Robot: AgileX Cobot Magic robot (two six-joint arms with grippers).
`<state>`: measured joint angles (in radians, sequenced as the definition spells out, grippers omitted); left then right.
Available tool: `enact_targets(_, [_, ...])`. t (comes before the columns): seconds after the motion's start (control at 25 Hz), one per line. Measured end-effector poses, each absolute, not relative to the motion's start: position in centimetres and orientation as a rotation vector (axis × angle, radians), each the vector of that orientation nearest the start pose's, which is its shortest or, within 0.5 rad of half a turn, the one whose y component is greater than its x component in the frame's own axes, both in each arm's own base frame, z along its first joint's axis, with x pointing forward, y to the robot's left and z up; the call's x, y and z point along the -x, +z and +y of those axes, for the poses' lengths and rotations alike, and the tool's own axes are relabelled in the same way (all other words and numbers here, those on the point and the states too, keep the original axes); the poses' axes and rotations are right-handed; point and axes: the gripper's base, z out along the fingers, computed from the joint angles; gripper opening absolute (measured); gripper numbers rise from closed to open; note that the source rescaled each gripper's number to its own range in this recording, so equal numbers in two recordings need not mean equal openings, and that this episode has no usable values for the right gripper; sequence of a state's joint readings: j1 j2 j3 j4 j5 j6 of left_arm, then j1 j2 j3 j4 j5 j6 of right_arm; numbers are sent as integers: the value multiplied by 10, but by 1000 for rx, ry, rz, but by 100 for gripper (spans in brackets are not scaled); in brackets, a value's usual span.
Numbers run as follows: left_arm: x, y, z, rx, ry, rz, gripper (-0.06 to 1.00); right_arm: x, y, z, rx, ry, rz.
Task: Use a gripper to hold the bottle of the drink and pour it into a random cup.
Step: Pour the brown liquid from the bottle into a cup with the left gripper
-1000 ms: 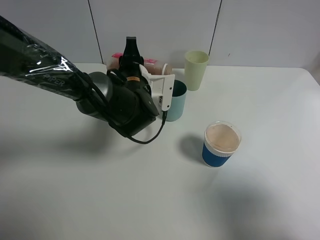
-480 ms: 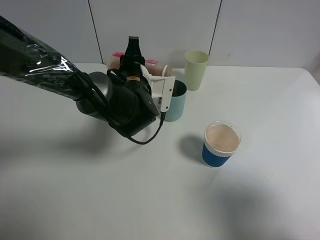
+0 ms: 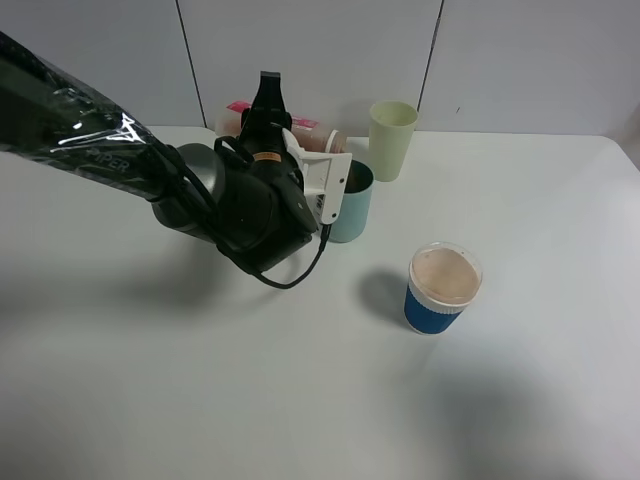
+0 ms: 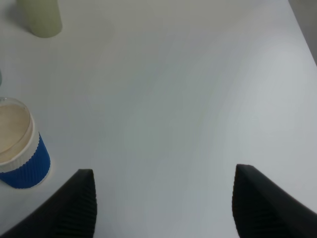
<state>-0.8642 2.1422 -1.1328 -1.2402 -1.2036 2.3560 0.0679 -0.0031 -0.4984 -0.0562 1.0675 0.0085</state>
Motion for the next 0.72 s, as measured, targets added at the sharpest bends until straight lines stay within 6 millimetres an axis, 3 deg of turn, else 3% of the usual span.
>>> enact_targets(0.72, [-319, 145, -251, -1326, 1440, 1336, 0, 5, 276, -5, 58, -20, 2048])
